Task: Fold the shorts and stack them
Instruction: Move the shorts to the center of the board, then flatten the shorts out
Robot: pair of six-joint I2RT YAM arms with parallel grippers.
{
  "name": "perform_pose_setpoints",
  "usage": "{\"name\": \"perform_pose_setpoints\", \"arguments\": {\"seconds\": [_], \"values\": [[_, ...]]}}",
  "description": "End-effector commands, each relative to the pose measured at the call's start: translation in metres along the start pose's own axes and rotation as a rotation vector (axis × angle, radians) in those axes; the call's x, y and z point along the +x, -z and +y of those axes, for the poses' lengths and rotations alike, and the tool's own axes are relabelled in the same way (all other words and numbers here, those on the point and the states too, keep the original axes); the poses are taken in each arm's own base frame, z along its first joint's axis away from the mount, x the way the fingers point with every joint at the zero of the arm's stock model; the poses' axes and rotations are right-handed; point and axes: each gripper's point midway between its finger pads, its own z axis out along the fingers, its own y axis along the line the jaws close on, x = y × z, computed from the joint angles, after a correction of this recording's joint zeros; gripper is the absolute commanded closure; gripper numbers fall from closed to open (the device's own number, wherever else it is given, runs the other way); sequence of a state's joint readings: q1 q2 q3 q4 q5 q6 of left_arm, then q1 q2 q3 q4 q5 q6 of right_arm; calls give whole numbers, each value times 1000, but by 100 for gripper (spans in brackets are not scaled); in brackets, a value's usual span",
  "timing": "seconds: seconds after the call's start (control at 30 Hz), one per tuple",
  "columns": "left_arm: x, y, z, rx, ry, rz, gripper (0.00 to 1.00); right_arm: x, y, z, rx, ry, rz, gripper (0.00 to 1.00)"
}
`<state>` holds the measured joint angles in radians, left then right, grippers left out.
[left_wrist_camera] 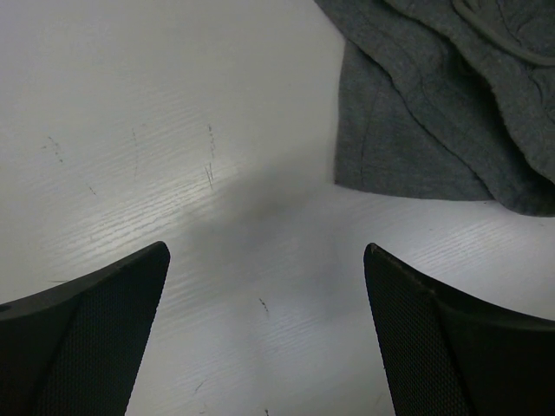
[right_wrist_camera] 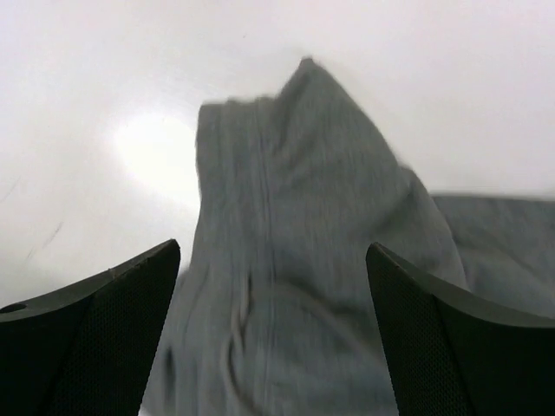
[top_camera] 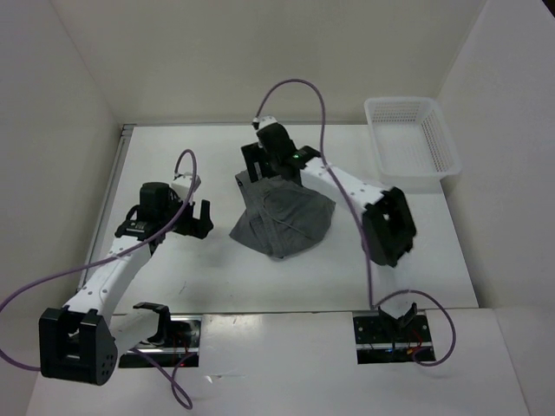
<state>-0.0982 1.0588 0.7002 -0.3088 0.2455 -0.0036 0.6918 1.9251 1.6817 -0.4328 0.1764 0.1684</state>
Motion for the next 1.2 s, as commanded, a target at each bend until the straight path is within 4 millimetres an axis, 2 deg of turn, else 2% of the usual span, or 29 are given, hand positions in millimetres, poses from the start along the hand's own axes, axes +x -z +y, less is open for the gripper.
{"name": "perform_pose_setpoints", "arguments": {"seconds": [0.0,0.03,0.07,0.1,0.17,0.2,0.3,0.4,0.47,0.53,0.63,0.67,0.73,0.77,0.8,0.83,0.9,0.93,0.97,1.0,1.03,1.07,1.1,1.13,1.17], "values": [[-27,3,-5,36,-29,-103,0,-20,-45,-4,100,6,-21,8],[-29,5,-5,35,-32,-113,0,-27,-70,3,99,-7,-24,8],[-32,6,-2,27,-29,-123,0,-22,-80,8,107,-5,-9,9],[-30,7,-3,27,-30,-124,0,-20,-97,9,120,-5,-10,9],[-32,9,1,16,-25,-135,0,-12,-109,24,106,0,-2,9],[-32,9,1,16,-25,-135,0,-4,-121,23,119,4,9,9],[-30,7,1,17,-22,-126,0,7,-132,34,117,-2,19,11],[-19,0,7,-5,-12,-95,0,33,-147,39,138,24,58,13],[-12,-3,9,-15,-5,-74,0,39,-149,42,150,26,62,13],[-14,-3,9,-16,-8,-83,0,50,-153,47,148,38,81,17],[-8,-6,6,7,-3,-67,0,55,-154,47,142,40,93,39],[-8,-6,4,19,-3,-68,0,55,-154,47,142,40,93,58],[-6,-8,3,29,-1,-60,0,55,-154,47,142,40,93,78],[-7,-8,0,41,-1,-60,0,45,-149,44,136,38,81,85],[-2,-9,-3,61,5,-42,0,41,-145,43,135,38,80,97],[-2,-10,-7,72,-3,-40,0,26,-132,42,137,53,53,100],[5,-14,-13,88,-12,-15,0,12,-114,42,122,68,34,100],[5,-19,-19,100,-32,-14,0,-17,-88,42,109,71,-20,100],[10,-23,-21,100,-34,10,0,-18,-78,44,79,83,-23,100],[9,-27,-20,93,-41,8,0,-28,-64,45,57,94,-45,100],[8,-30,-24,103,-51,5,0,-59,-26,47,21,94,-117,100],[12,-35,-21,95,-47,20,0,-65,-10,50,-20,136,-136,100],[5,-37,-21,94,-52,2,0,-53,-4,40,-18,152,-120,100],[5,-40,-22,93,-59,5,0,-73,31,36,-27,149,-183,100],[8,-45,-21,93,-56,17,0,-70,42,28,-29,165,-182,100]]}}
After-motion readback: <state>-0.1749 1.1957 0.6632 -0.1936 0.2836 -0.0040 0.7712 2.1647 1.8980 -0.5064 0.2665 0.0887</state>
